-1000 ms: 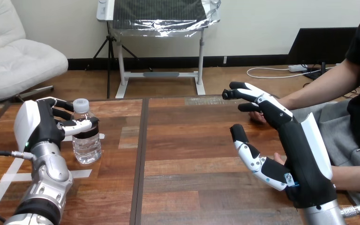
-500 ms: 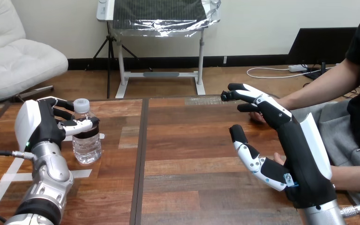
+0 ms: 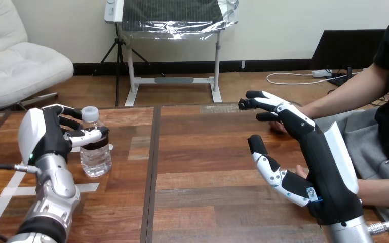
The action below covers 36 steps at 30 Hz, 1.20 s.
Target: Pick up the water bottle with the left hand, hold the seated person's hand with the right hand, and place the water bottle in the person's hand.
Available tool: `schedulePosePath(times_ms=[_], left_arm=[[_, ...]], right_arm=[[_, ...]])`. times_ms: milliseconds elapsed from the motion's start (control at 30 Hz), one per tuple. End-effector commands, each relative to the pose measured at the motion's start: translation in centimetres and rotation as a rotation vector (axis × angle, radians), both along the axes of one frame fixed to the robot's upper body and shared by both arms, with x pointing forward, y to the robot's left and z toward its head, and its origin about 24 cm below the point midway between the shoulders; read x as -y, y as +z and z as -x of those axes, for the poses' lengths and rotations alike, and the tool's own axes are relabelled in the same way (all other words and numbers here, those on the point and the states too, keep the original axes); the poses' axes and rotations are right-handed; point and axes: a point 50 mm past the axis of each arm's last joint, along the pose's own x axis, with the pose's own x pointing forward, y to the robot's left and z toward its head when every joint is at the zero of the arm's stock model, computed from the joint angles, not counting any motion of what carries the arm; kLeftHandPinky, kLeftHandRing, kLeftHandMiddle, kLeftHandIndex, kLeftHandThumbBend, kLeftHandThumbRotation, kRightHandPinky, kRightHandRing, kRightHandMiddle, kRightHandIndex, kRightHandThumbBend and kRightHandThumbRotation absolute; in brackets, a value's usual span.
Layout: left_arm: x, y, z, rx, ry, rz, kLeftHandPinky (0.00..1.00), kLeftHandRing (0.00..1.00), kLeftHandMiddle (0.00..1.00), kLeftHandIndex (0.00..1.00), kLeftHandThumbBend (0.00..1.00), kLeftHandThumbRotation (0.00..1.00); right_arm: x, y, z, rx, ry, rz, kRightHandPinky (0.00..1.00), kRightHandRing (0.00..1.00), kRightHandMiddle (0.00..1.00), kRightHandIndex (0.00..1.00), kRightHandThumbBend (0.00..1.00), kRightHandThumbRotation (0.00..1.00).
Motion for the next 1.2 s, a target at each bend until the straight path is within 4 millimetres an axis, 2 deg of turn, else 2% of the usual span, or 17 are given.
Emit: schedulePosePath(times_ms=[0, 533, 1167], left_arm=[[0.9, 1.8, -1.0, 0.110, -0.042, 0.004, 0.40, 0.45, 0.48, 0.52, 0.68, 0.00], [1.6, 1.4, 0.0, 0.187, -0.043, 0.079, 0.40, 0.43, 0.47, 0.51, 0.69, 0.00], [2.7, 0.9, 2.8, 0.258, -0.089, 0.153, 0.39, 0.42, 0.45, 0.50, 0.69, 0.00]], right_arm=[[-0.1, 1.8, -0.9, 0.085, 0.012, 0.008, 0.72, 0.81, 0.84, 0.72, 0.20, 0.00], [-0.2, 1.9, -0.9, 0.088, 0.013, 0.012, 0.71, 0.81, 0.84, 0.73, 0.20, 0.00], [-0.2, 1.9, -1.0, 0.083, 0.011, 0.012, 0.71, 0.81, 0.84, 0.73, 0.19, 0.00]])
